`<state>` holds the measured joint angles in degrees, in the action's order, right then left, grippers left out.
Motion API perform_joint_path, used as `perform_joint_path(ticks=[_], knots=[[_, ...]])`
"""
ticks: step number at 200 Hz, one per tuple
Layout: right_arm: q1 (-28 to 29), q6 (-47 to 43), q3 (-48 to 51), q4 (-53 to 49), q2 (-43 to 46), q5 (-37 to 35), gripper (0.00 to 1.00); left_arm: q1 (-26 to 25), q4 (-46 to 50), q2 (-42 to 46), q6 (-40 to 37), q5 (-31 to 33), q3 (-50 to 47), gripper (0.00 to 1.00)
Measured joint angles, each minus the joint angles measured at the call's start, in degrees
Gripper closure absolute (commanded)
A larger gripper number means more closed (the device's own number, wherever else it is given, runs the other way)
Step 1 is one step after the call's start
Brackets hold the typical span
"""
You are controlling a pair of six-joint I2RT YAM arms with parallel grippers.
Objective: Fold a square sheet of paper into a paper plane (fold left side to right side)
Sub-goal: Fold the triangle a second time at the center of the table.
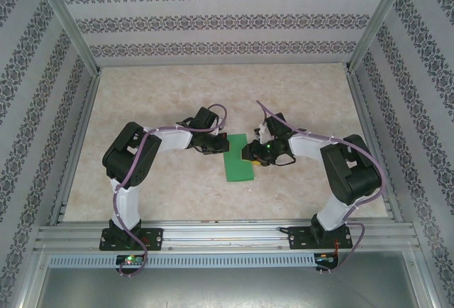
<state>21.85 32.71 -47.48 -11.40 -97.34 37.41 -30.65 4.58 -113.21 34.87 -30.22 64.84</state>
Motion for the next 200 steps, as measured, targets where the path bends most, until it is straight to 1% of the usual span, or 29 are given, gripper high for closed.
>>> perform_joint_path(ticks=[23,44,111,132,167,200], knots=[[-0.28,-0.09,-0.5,0.46,-1.57,0.26,0.6,0.0,0.0,0.0,0.0,0.0,0.0,1.0],[-0.63,-0.11,-0.55,0.55,-2.32,0.5,0.63,0.0,0.0,0.0,0.0,0.0,0.0,1.0],[-1.16,-0.63,-0.85,0.55,-3.72,0.92,0.8,0.0,0.0,0.0,0.0,0.0,0.0,1.0],[-1.4,-1.18,-0.85,0.55,-4.04,0.98,0.85,0.0,0.0,0.02,-0.02,0.02,0.0,0.96],[-1.49,-1.2,-0.85,0.57,-4.2,1.05,0.96,-0.04,0.04,0.24,-0.52,0.09,0.0,0.84],[-1.49,-1.14,-0.85,0.72,-4.2,1.09,0.98,-0.11,1.05,2.49,-1.92,1.44,-0.87,0.73]])
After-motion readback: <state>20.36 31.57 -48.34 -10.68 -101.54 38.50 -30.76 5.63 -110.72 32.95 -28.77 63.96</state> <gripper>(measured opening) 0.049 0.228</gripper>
